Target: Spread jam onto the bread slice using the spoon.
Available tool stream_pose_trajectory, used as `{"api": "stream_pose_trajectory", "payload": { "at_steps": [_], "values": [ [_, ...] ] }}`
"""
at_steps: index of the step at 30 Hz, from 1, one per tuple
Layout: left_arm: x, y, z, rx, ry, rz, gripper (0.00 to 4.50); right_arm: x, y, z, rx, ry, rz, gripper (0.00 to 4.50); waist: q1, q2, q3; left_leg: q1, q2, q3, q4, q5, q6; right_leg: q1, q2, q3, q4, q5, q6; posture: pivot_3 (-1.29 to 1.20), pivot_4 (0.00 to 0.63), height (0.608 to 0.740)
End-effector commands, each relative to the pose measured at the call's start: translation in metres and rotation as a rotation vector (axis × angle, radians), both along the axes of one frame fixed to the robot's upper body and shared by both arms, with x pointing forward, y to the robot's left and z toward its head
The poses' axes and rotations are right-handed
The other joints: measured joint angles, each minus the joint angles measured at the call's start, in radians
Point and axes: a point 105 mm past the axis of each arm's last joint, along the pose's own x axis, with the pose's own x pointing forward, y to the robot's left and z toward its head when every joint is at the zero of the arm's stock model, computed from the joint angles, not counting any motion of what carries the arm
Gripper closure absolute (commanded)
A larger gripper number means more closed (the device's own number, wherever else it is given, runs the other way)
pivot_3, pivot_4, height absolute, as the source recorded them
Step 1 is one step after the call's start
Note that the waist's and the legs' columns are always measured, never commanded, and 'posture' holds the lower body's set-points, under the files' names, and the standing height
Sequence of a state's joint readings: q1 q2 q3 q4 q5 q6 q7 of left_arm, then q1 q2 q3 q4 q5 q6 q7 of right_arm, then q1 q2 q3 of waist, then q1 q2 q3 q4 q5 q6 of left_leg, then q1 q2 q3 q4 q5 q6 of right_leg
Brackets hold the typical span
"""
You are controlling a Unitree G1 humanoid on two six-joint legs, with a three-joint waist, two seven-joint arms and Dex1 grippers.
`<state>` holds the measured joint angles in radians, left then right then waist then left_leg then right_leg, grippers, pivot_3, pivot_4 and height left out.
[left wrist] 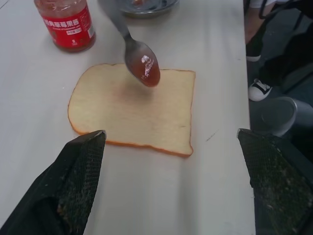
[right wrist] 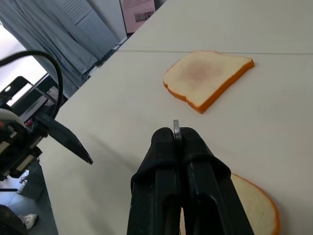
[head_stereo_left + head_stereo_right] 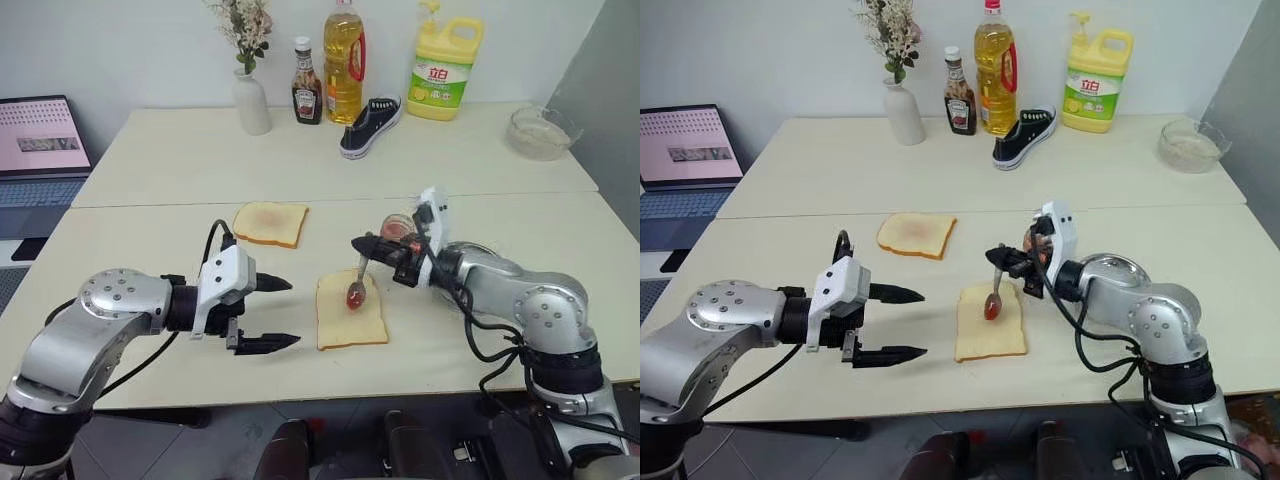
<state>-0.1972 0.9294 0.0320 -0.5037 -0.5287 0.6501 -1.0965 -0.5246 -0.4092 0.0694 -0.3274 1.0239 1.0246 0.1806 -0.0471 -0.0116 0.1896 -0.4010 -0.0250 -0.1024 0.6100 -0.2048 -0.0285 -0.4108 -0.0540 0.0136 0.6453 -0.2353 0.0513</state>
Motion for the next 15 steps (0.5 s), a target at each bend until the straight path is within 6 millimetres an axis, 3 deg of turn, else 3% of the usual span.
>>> {"api": "stream_pose_trajectory", "payload": {
  "at_steps": [1, 4, 7, 15],
  "values": [
    [-0.003, -0.006, 0.003, -0.012, -0.027, -0.001, 0.0, 0.001, 0.009, 0.002, 0.005, -0.065, 0.028, 4.48, 0.001, 0.0, 0.0, 0.0, 0.0, 0.0, 0.0, 0.0, 0.0, 0.0, 0.0, 0.0, 0.0, 0.0, 0.0, 0.0, 0.15, 0.74],
    [-0.004, -0.006, 0.002, -0.015, -0.022, 0.008, 0.0, 0.006, 0.012, -0.014, -0.035, -0.064, 0.035, 4.48, 0.002, 0.0, 0.0, 0.0, 0.0, 0.0, 0.0, 0.0, 0.0, 0.0, 0.0, 0.0, 0.0, 0.0, 0.0, 0.0, 0.15, 0.74],
    [-0.003, -0.003, 0.003, -0.009, -0.027, 0.019, 0.0, 0.014, 0.012, -0.017, -0.062, -0.096, 0.021, 4.48, 0.003, 0.0, 0.0, 0.0, 0.0, 0.0, 0.0, 0.0, 0.0, 0.0, 0.0, 0.0, 0.0, 0.0, 0.0, 0.0, 0.15, 0.74],
    [0.002, -0.001, 0.005, -0.009, -0.044, 0.026, 0.0, 0.036, -0.007, 0.012, -0.04, -0.195, -0.07, 4.48, 0.01, 0.0, 0.0, 0.0, 0.0, 0.0, 0.0, 0.0, 0.0, 0.0, 0.0, 0.0, 0.0, 0.0, 0.0, 0.0, 0.15, 0.74]
  ]
}}
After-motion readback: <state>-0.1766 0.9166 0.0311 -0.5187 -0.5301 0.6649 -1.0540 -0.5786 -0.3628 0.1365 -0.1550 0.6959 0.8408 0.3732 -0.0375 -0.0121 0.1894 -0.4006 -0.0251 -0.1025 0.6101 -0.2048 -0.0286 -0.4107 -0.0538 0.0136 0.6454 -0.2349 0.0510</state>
